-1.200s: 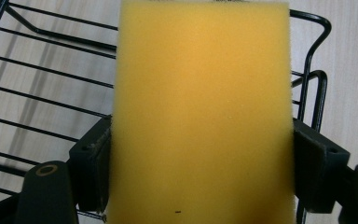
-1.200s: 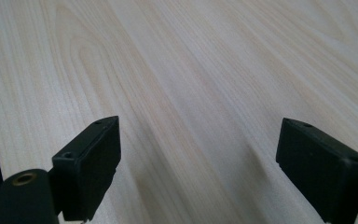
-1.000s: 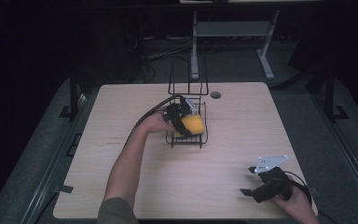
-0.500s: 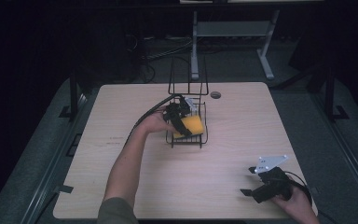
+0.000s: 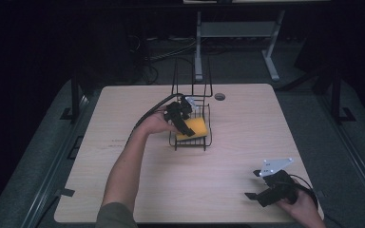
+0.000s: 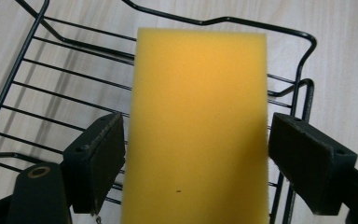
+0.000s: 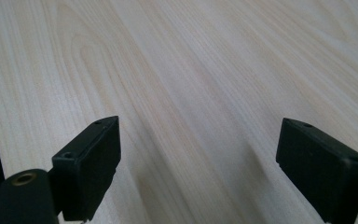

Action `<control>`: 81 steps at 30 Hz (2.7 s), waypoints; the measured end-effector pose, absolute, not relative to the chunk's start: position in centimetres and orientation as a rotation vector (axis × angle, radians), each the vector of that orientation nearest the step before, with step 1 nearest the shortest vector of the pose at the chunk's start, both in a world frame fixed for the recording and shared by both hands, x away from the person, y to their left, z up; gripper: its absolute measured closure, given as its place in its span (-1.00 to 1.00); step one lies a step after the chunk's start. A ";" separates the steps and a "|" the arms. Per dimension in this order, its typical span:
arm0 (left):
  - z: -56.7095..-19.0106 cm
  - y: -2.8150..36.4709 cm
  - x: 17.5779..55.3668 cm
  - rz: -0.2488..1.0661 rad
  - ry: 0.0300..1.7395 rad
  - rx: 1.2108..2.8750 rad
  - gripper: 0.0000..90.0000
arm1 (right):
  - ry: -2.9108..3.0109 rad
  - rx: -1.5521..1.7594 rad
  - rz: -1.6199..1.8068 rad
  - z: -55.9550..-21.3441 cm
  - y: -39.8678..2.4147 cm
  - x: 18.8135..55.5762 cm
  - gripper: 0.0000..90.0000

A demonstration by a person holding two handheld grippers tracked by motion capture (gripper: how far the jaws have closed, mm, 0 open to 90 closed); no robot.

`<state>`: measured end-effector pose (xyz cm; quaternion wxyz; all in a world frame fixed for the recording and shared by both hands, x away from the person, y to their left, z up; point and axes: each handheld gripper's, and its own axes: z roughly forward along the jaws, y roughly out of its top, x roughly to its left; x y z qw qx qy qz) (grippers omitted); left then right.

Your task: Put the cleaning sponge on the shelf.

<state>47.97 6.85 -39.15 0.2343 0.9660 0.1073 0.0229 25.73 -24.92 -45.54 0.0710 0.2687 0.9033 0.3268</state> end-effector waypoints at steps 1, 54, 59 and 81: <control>-39.1 6.9 47.9 0.067 0.291 2.652 -0.59 | 2.710 0.811 0.990 -45.5 -24.9 25.7 -0.70; -38.2 10.9 42.5 0.169 0.305 2.588 -0.59 | 2.705 0.789 1.007 -45.0 -24.6 25.7 -0.70; -37.9 11.2 41.6 0.177 0.288 2.599 -0.59 | 2.701 0.786 1.003 -45.0 -24.8 25.7 -0.70; -38.1 13.1 37.8 0.172 0.280 2.568 -0.59 | 2.703 0.800 0.993 -45.1 -25.0 25.9 -0.70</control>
